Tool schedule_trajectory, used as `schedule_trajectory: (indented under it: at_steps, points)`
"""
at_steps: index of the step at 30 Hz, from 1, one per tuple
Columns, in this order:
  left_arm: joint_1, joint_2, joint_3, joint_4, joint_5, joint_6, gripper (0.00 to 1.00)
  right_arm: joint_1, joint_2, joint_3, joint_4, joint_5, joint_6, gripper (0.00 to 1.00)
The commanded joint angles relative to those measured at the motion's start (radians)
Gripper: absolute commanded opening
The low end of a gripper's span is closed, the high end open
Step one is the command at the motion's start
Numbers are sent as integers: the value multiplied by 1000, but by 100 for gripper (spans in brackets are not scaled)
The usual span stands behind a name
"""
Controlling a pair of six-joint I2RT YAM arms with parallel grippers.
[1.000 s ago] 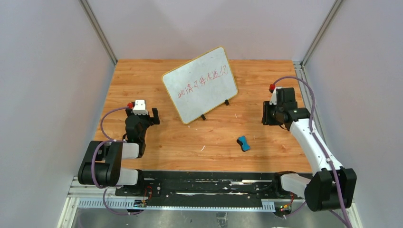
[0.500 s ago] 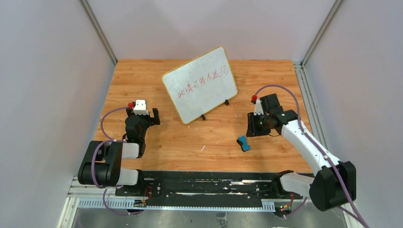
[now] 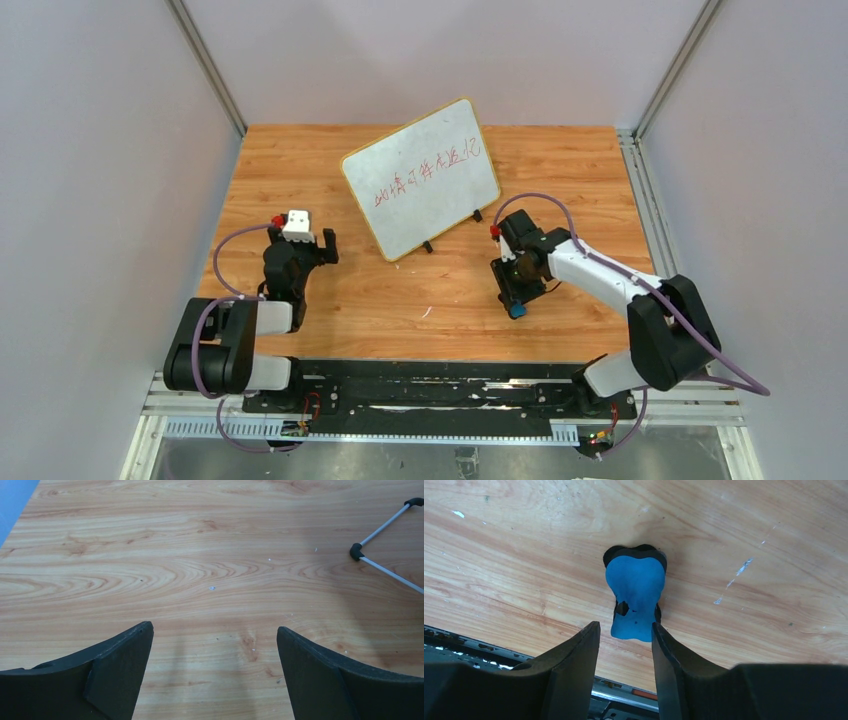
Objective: Erase the whiteboard
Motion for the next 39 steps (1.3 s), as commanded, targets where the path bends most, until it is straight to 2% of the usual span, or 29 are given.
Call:
schedule_trajectory:
  at_steps: [1, 5, 11, 17, 26, 39]
  points:
    - [-3, -66, 44, -63, 52, 33, 98, 9, 8, 11, -5, 55, -5, 44]
    - [-3, -170, 150, -355, 130, 49, 98, 9, 1, 34, -23, 72, -14, 44]
    - [11, -237, 241, -544, 247, 24, 98, 7, 28, 16, 12, 62, -18, 45]
    - [58, -259, 254, -588, 362, 9, 100, 1, 35, -20, 61, 53, -14, 45]
    - [89, -258, 312, -695, 529, 11, 95, -18, 67, -37, 105, 30, -14, 44]
    - [89, -263, 335, -761, 528, 12, 90, -26, 43, -38, 95, 37, 1, 34]
